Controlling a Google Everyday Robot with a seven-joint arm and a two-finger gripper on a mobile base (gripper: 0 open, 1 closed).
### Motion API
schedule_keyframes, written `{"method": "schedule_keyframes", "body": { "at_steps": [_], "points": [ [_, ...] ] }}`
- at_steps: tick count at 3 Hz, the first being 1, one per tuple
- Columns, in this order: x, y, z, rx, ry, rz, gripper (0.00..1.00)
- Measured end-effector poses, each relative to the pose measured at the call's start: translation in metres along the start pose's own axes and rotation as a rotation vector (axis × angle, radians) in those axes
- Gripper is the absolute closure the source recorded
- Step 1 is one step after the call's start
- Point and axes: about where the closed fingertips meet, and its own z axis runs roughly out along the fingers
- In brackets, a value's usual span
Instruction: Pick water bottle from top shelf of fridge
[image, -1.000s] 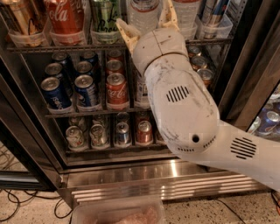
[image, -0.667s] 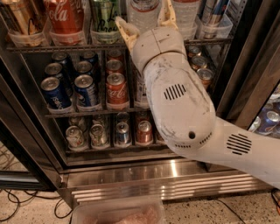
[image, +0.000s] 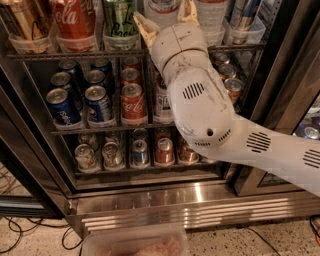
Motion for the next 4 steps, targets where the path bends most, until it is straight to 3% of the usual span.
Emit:
{"method": "schedule_keyframes", "body": {
  "at_steps": [3, 4],
  "points": [
    [-0.027, 0.003, 0.004, -0.009, -0.050, 0.016, 0.40],
    [-0.032, 0.004, 0.002, -0.009, -0.064, 0.021, 0.59]
  ]
}}
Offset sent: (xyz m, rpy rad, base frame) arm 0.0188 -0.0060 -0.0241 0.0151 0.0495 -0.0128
